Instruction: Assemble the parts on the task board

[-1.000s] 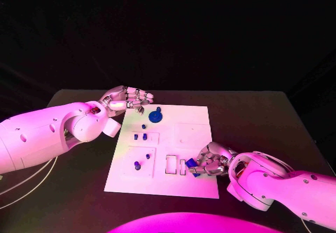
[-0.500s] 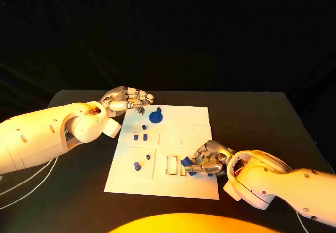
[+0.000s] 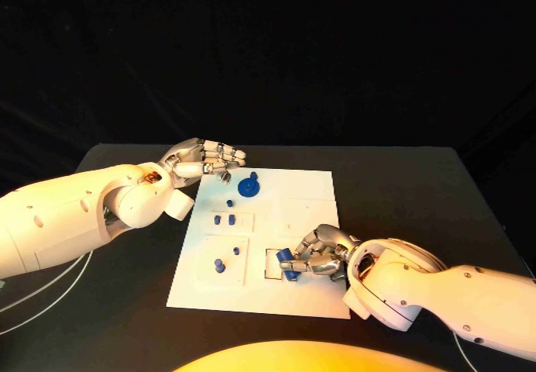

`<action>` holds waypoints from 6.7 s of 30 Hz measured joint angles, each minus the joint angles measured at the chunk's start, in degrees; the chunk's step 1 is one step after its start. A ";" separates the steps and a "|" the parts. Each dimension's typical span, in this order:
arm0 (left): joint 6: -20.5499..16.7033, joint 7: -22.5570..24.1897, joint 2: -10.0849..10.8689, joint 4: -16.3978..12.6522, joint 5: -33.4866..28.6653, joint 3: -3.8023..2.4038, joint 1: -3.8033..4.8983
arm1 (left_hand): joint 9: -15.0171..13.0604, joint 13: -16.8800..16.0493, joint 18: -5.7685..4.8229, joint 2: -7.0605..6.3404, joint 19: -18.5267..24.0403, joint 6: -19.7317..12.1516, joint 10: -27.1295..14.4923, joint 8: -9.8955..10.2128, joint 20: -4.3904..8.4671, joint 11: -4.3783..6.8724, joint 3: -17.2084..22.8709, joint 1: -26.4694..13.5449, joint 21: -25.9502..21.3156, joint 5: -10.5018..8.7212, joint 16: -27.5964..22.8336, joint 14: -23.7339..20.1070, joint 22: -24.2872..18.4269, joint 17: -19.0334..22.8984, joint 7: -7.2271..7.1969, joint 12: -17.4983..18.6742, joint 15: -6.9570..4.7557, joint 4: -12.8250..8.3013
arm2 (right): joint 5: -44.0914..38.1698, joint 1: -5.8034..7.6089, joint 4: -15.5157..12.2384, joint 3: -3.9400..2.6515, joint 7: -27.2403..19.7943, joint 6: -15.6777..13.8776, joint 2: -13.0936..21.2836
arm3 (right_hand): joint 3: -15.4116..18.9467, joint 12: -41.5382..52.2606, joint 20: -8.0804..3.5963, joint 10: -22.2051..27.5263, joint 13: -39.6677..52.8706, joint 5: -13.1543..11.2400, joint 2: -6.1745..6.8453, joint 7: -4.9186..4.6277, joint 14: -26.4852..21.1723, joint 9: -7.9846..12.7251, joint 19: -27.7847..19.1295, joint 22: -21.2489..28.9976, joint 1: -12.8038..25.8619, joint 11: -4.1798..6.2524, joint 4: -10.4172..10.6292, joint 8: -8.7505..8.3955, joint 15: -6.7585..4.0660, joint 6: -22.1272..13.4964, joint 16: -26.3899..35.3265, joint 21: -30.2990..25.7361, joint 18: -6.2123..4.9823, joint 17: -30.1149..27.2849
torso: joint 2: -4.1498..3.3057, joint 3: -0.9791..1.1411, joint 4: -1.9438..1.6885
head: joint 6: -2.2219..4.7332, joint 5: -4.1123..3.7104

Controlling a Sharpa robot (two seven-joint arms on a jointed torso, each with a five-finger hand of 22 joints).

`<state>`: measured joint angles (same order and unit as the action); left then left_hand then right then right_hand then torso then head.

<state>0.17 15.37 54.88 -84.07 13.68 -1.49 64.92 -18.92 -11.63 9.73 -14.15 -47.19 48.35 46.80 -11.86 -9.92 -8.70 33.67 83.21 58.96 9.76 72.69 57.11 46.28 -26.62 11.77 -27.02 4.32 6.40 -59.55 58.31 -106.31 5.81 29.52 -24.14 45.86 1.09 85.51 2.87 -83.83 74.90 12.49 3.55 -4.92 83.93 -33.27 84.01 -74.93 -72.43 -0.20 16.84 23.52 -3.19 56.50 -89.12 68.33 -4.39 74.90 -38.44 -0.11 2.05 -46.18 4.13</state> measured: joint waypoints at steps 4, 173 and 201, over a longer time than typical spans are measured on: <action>0.03 0.00 -0.01 -0.01 0.00 0.00 0.00 | 0.00 0.00 0.00 0.00 0.00 0.00 0.00 0.00 0.00 0.00 0.00 0.00 0.00 0.00 0.00 0.00 0.00 0.00 0.00 0.00 0.00 0.00 | -0.02 -0.02 0.93 0.00 -0.18 -0.42 -0.98 | 0.00 -0.01 0.00 0.00 0.05 0.00 -0.22 0.00 0.00 0.10 0.00 0.00 0.23 0.00 0.00 0.35 0.00 0.01 0.00 0.00 0.00 0.05 | -0.03 0.01 -0.03 | -0.04 0.01; 0.26 -0.01 0.74 0.08 -0.19 0.02 -0.04 | 0.05 -0.08 0.00 0.30 0.00 0.00 -0.82 -0.22 0.00 -0.01 0.33 -0.30 -0.22 0.00 0.46 -0.40 0.05 0.52 0.00 -1.13 0.40 -0.32 | -6.46 0.24 -4.37 0.05 -2.95 -0.89 10.05 | -3.27 -1.25 -0.41 -0.19 0.02 0.50 2.71 0.22 0.20 2.03 0.00 -0.01 -1.23 0.39 -0.10 0.74 -0.61 -1.03 0.00 -0.34 0.00 0.02 | 0.26 -0.10 0.35 | -0.23 -0.11; 0.02 0.60 0.81 -0.38 -0.74 0.26 -0.19 | 0.04 -0.07 0.00 0.30 0.21 0.00 -0.82 -0.22 -0.21 -0.01 0.33 -0.30 -0.22 0.00 0.45 -0.40 0.04 0.56 0.00 -1.15 0.40 -0.32 | -16.75 -2.54 -2.76 0.34 -0.92 -0.29 12.38 | -4.75 -1.26 -0.41 0.01 0.01 0.50 4.15 0.76 -0.01 1.61 -0.01 0.00 0.20 0.18 -0.01 1.09 -0.40 0.55 0.00 0.74 0.00 0.01 | 0.69 -0.15 0.94 | -0.31 -1.37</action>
<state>0.19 15.97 55.69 -84.46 12.94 -1.23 64.73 -18.88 -11.70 9.73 -13.84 -46.98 48.35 45.97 -12.07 -10.13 -8.70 34.00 82.91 58.74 9.76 73.15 56.71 46.32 -26.06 11.77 -28.16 4.72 6.07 -76.30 55.77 -109.07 6.14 28.60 -24.43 58.25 -3.67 84.26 2.46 -83.82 74.91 12.99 7.70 -4.17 83.92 -31.66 84.00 -74.93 -72.23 -0.01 16.83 24.61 -3.59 57.05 -89.11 69.07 -4.39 74.91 -37.75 -0.26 2.99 -46.49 2.75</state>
